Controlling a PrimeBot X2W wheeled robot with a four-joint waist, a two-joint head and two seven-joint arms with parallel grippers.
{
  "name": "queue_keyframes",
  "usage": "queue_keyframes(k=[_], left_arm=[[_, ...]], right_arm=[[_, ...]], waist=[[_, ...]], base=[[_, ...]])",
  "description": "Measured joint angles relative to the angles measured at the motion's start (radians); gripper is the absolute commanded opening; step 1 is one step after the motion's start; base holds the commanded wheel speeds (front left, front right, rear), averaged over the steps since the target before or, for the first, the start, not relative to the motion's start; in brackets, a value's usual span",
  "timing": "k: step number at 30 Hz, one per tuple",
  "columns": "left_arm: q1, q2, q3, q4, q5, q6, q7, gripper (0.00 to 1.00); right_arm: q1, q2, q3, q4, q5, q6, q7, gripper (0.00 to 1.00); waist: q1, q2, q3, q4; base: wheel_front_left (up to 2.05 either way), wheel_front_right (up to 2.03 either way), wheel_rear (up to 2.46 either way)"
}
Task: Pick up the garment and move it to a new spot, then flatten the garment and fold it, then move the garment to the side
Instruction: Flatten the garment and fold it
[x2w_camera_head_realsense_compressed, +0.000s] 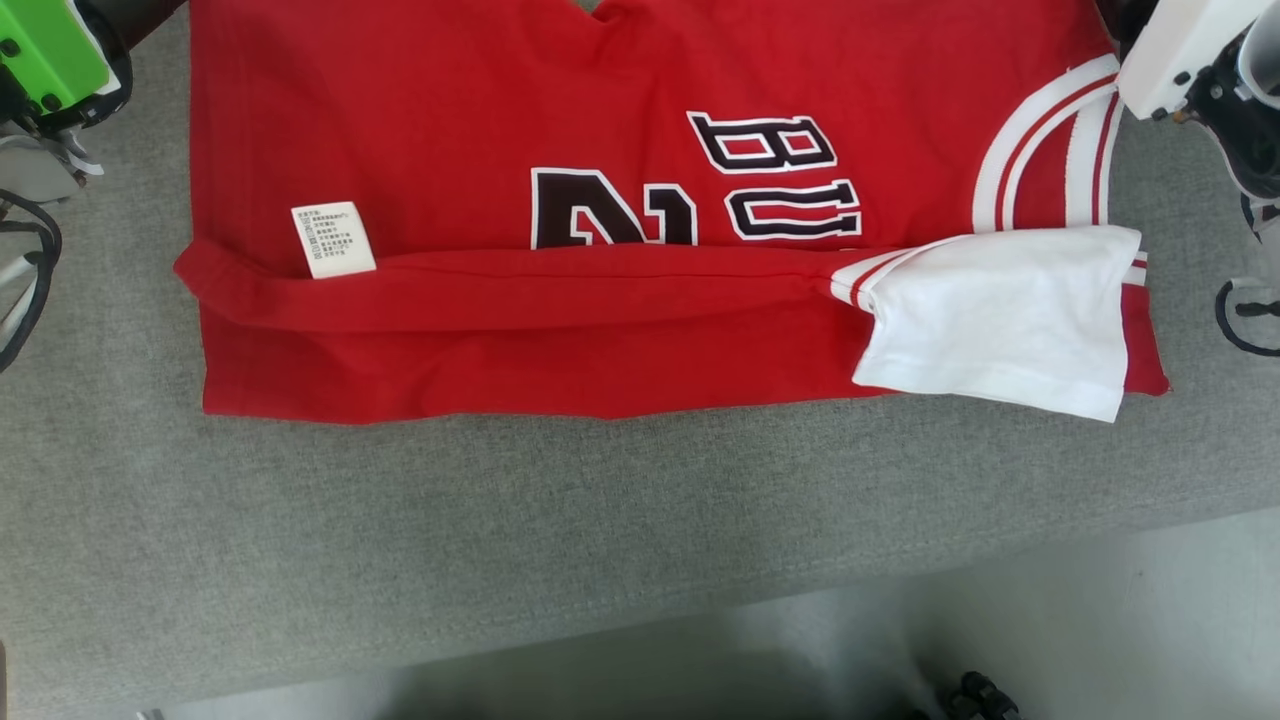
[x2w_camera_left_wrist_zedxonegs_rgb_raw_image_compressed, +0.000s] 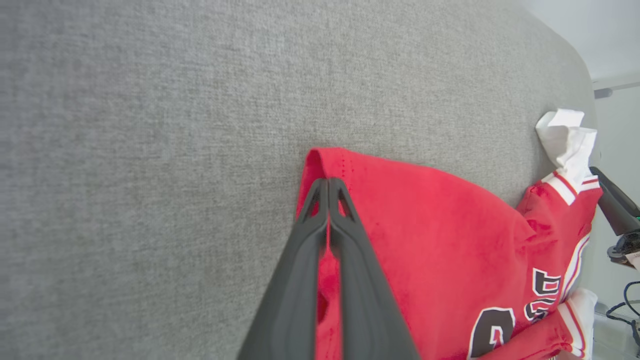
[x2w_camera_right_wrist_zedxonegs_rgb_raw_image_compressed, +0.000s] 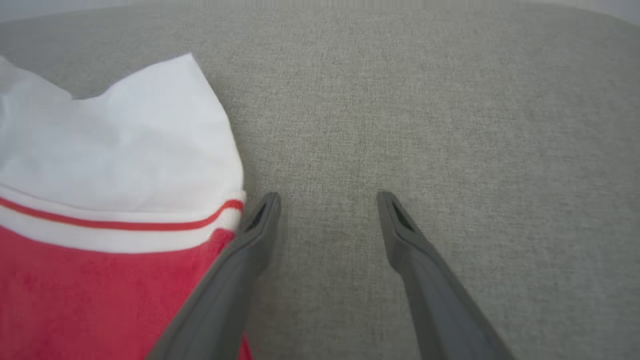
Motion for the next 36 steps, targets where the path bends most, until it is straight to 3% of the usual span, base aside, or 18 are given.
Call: queue_keyframes(k=[17,26,36], left_arm=[[0.011,0.001,0.001,0.047,0.000,-0.026,-0.025,0.00],[0.013,0.011,0.005,0.049,0.000,-0.026,-0.032,0.00],[0.014,0.008,-0.004,0.050,0.001,-0.027,-0.031,0.00]], right_arm=[[-0.027,0.039,0.111,-0.029,0.006,0.000,-0.001,1.00],[-0.067,0.006,0.069,-0.032,0.031,0.001,-0.019,1.00],[-0.044,0.030,0.130,-0.024,0.058,0.002,-0.009,1.00]], waist=[[0.0000,0.0000,-0.038,-0.015],[0.0000,0.0000,-0.044,-0.036],[0.0000,0.0000,-0.030,-0.032]], base=[[0.00,0.00,0.00],[0.00,0.00,0.00],[0.00,0.00,0.00]])
